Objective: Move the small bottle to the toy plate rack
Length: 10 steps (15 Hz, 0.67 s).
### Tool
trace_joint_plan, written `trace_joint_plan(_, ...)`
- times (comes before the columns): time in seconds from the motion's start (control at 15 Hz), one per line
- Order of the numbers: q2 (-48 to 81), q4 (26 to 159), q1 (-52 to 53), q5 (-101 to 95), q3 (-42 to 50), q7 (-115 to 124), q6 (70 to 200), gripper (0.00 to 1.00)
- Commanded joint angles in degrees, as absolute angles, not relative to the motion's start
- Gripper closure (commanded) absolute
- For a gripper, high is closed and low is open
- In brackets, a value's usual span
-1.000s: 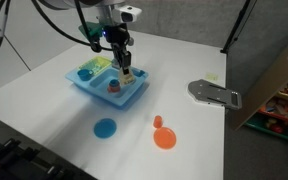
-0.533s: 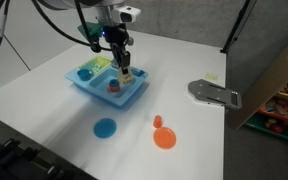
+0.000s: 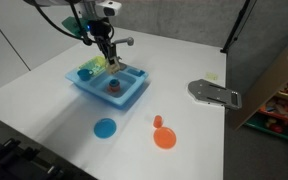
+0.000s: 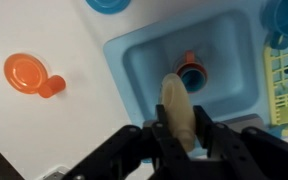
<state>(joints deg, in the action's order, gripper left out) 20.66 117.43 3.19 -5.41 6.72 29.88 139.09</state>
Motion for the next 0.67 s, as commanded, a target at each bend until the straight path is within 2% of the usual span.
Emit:
trace_joint_plan(0.0,20.4,116.6,3.0,-2.0,4.2,25.7,141.1,0.91)
trace_joint_plan(0.6,24.6,111.6,5.0,2.8,0.7,24.0,144.8,0.91)
